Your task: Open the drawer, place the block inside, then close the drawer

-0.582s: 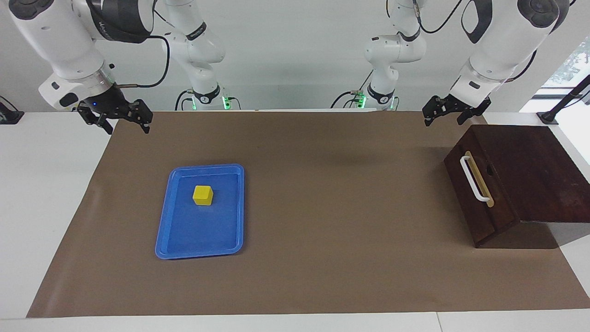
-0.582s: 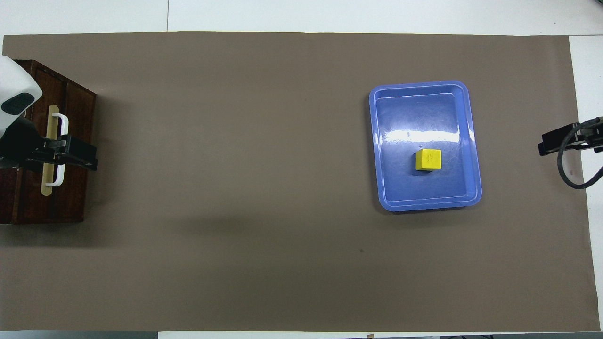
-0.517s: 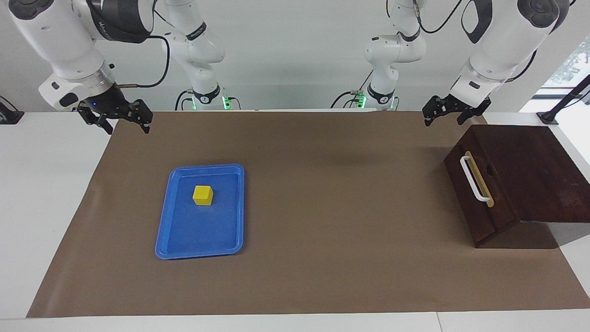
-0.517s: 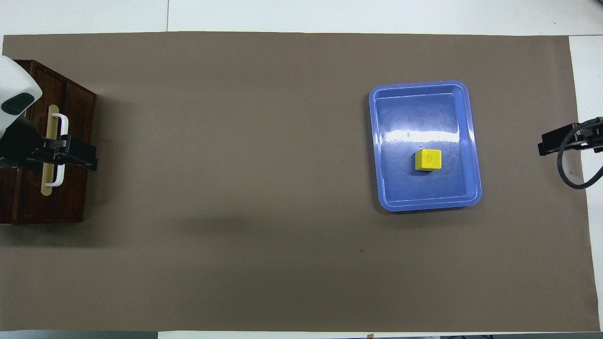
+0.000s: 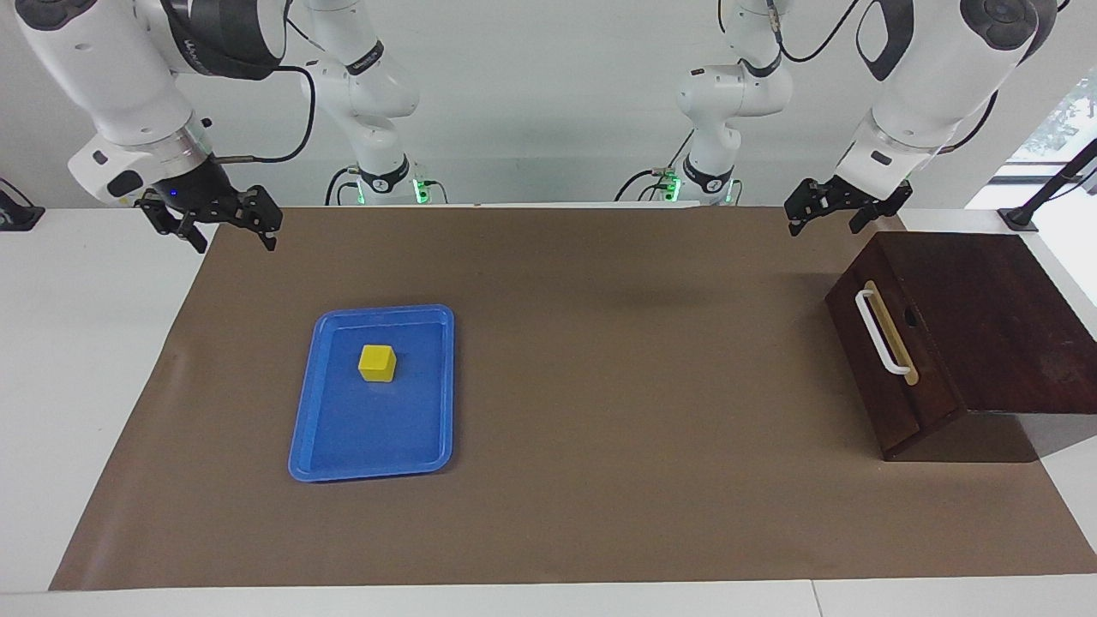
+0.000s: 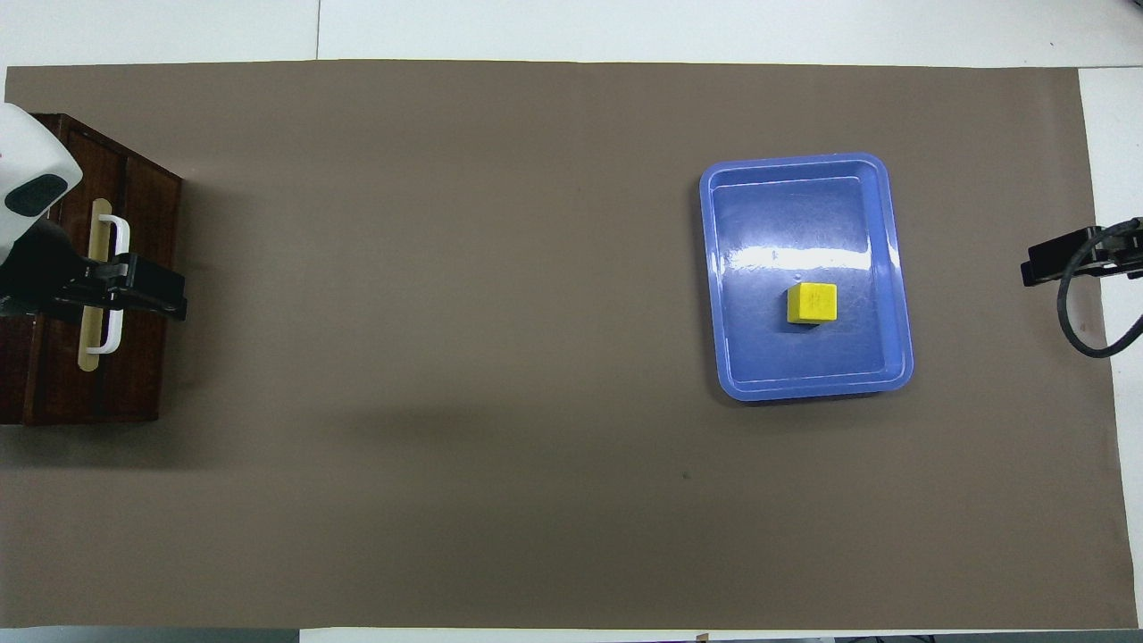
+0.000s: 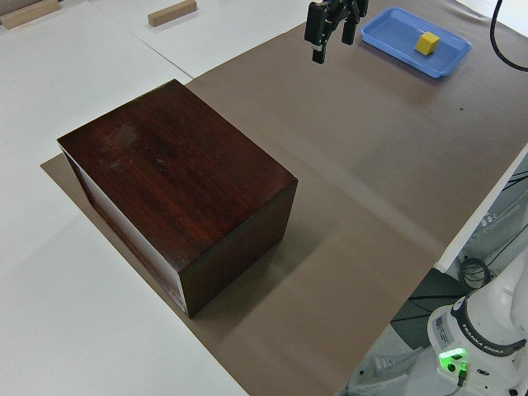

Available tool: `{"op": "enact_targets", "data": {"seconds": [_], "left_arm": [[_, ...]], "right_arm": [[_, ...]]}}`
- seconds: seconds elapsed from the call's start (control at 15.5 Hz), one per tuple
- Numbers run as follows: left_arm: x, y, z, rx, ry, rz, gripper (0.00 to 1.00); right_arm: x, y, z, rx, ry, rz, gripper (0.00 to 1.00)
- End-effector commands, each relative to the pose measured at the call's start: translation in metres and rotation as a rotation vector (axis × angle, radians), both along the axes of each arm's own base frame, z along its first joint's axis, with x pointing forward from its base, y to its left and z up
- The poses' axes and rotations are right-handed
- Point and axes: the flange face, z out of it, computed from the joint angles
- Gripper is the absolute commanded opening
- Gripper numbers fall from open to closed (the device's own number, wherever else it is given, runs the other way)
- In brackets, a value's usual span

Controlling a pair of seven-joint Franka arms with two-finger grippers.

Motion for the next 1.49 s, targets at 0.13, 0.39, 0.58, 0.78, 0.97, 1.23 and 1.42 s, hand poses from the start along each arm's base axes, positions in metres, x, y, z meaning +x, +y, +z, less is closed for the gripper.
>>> {"op": "enact_targets", "data": {"seconds": [0.13,0.39,0.58,0.78,0.97,1.23,1.42], "left_arm": [[-0.005,0.013,-0.057,0.135,-0.118,-0.058,1.0],[0.015,0.036,-0.116,0.257,-0.156,-0.123,1.0],[0.029,0.038,-0.151,0.268,-0.153,-0.155,1.0],[0.036,0.065,-0.176,0.311,-0.161,-0.211,1.0],[0.035,0.073,-0.187,0.301,-0.182,-0.209,1.0],[0.031,0.071,-0.199,0.293,-0.185,-0.218,1.0],[0.028,0.069,-0.206,0.287,-0.189,-0.225,1.0]], "right_arm": [[-0.002,0.002,0.001,-0.016,-0.008,-0.025,1.0],[-0.003,0.003,-0.023,0.065,0.043,-0.279,1.0],[0.009,-0.002,-0.058,0.145,0.125,-0.506,1.0],[0.025,-0.011,-0.106,0.25,0.214,-0.782,1.0],[0.026,-0.012,-0.161,0.344,0.266,-1.023,1.0],[0.027,-0.015,-0.216,0.421,0.367,-1.242,1.0],[0.039,-0.023,-0.251,0.458,0.477,-1.378,1.0]]}}
